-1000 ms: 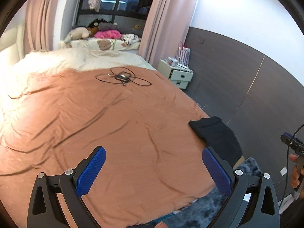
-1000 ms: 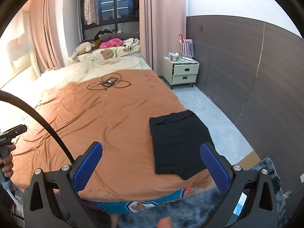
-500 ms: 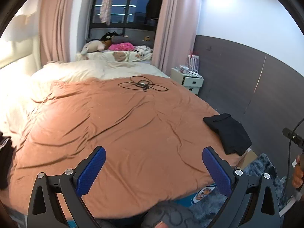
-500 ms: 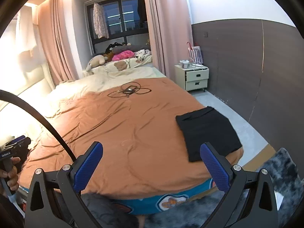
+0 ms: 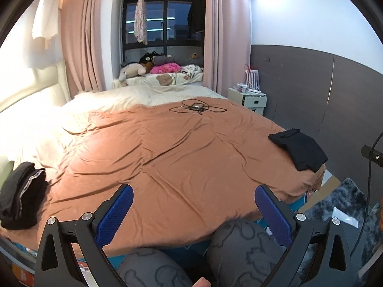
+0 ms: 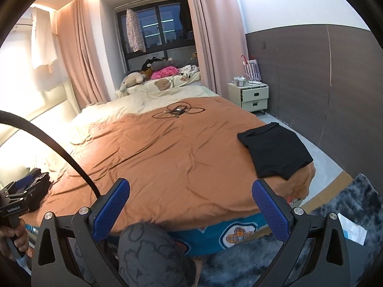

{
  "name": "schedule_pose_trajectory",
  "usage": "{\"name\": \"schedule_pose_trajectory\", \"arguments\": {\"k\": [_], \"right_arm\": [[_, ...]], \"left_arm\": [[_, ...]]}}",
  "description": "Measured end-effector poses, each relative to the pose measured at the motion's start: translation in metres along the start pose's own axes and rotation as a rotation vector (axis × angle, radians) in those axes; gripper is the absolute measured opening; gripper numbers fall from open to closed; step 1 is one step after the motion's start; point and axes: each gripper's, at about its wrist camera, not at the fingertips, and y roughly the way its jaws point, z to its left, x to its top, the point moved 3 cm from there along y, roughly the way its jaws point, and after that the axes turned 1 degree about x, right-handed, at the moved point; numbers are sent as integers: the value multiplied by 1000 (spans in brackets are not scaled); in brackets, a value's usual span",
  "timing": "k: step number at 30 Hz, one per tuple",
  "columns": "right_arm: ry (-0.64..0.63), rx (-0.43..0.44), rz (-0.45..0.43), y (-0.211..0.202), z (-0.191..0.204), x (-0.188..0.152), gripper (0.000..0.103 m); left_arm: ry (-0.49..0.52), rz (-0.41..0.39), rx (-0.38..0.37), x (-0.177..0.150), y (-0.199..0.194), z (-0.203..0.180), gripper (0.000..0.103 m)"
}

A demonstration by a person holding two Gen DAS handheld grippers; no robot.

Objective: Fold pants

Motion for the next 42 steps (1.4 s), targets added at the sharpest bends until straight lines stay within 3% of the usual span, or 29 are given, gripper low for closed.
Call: {"name": "schedule_pose_trajectory", "arguments": {"k": [7,17,22,42], "right_arm": [[8,-8,-24,-25,15,-27,103],[-33,5,16,-39,30,-48,103],[-68,-38,-21,-46,42,-59,103],[-97,-15,-19,-40,67,-81,103]], "left_arm": [[6,-13,10,-26,-22,1,103],[3,-26,24,-56,-39,5,103],[0,-35,28,-64,-45,2,102],[-17,-54,38,-73,-51,3,103]]}}
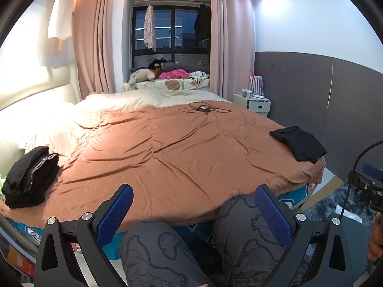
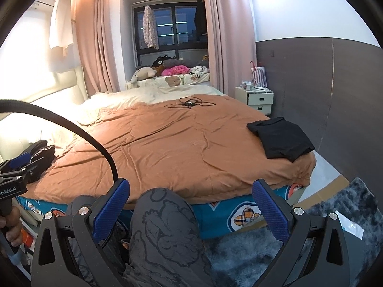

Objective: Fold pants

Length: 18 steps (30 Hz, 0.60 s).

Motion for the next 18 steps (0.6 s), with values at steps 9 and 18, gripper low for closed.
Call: {"name": "schedule_pose_trajectory", "arguments": {"k": [9,18], "right_arm": [[3,-12,-10,-5,0,-2,103],[-6,-24,-12,-8,0,-3,103]], "left_arm": [[8,-8,-5,0,-4,-5,102],[9,-16,-18,0,-8,-8,102]]}}
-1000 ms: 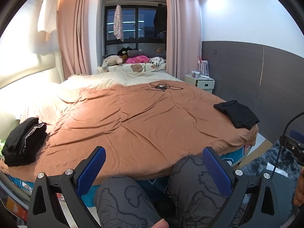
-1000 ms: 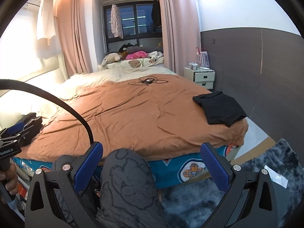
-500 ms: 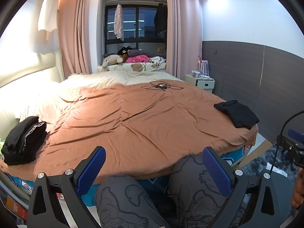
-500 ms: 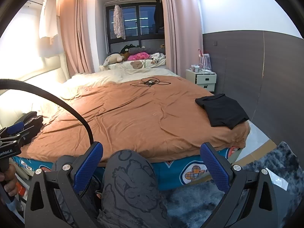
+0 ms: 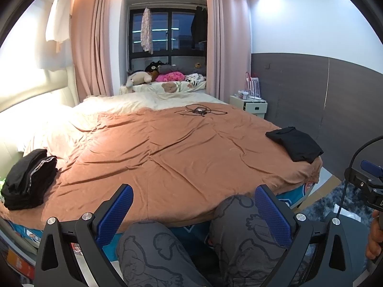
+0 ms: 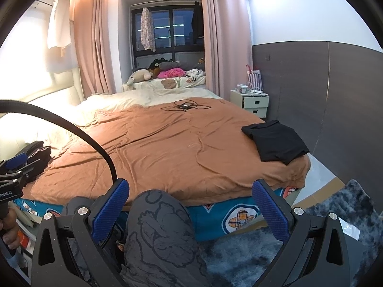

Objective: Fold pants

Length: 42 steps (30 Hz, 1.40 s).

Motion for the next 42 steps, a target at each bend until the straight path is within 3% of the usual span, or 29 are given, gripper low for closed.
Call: {"name": "schedule_pose_trajectory", "arguments": {"k": [42], "right_arm": [[-9,-10,-4,-7,-2,-2,103]], "left_arm": [[-10,-31,-14,0,-18,-6,102]]}}
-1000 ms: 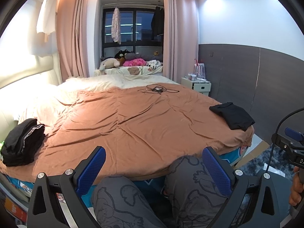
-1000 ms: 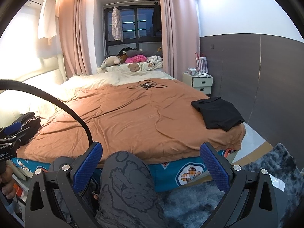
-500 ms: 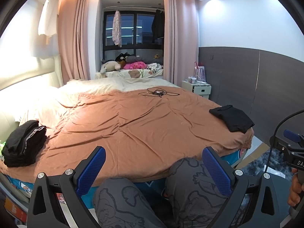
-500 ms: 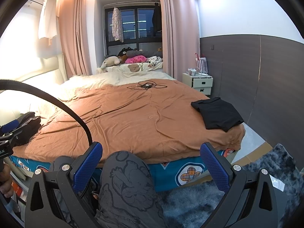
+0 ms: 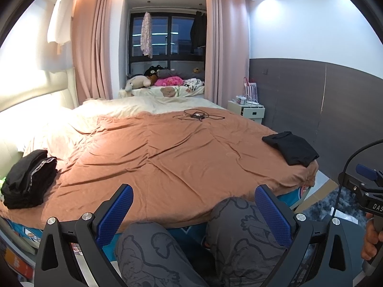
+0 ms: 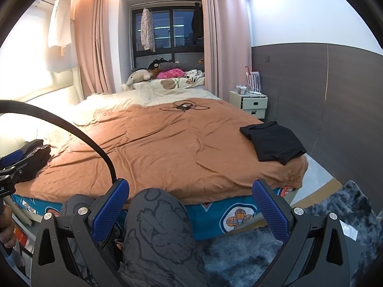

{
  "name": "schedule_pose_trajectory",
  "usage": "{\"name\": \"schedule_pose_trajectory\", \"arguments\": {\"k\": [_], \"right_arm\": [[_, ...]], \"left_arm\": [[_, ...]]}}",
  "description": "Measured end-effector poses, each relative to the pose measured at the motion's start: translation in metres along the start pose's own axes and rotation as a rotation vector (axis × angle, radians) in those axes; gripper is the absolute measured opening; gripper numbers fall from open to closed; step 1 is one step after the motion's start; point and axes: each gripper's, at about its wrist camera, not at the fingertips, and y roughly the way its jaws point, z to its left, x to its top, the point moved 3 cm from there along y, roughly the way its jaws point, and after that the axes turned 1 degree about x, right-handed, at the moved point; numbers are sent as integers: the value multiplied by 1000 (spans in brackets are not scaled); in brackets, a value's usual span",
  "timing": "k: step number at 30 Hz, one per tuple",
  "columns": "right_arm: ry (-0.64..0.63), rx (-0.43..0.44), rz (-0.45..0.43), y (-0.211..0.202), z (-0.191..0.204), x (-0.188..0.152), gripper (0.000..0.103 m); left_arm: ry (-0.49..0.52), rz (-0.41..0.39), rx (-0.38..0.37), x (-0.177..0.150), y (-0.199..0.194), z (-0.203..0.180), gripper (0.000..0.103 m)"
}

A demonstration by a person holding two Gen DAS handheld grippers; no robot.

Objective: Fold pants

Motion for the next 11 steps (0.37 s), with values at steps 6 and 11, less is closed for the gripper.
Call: {"name": "schedule_pose_trajectory", "arguments": {"k": [6,11], "right_arm": [[-10,-4,-7,-3,0,0,103],[-13,-5,-5,-3,-1,-1,103]], "left_arm": [[0,-1,-4,-1,-1,1,102],[5,0,-4,-1,-1,1,102]]}}
